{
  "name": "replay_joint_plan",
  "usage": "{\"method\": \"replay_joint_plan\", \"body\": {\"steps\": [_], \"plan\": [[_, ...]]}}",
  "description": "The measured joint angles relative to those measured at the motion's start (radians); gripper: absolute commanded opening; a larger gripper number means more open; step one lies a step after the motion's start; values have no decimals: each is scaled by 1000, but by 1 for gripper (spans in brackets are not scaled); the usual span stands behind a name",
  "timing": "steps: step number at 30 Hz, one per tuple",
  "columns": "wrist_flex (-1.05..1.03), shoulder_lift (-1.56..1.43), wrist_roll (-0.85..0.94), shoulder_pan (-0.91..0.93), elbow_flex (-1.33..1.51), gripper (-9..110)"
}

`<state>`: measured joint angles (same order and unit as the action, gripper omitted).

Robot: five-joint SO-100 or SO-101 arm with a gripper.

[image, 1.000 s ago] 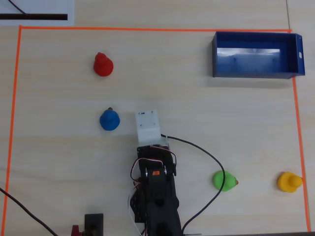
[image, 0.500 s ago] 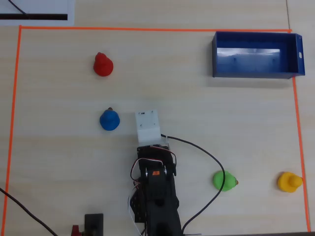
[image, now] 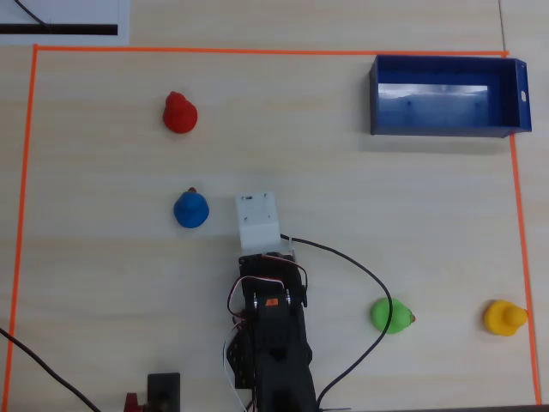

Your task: Grasp blue duck and put it into box.

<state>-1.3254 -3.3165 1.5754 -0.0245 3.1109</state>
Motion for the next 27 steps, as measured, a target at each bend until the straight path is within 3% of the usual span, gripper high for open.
{"method": "replay_joint_plan", "body": {"steps": [14,20,27], "plan": [[0,0,0,0,0,0],[-17,140,57,20,-130,14],[-14,483,71,-126,-446,26]]}}
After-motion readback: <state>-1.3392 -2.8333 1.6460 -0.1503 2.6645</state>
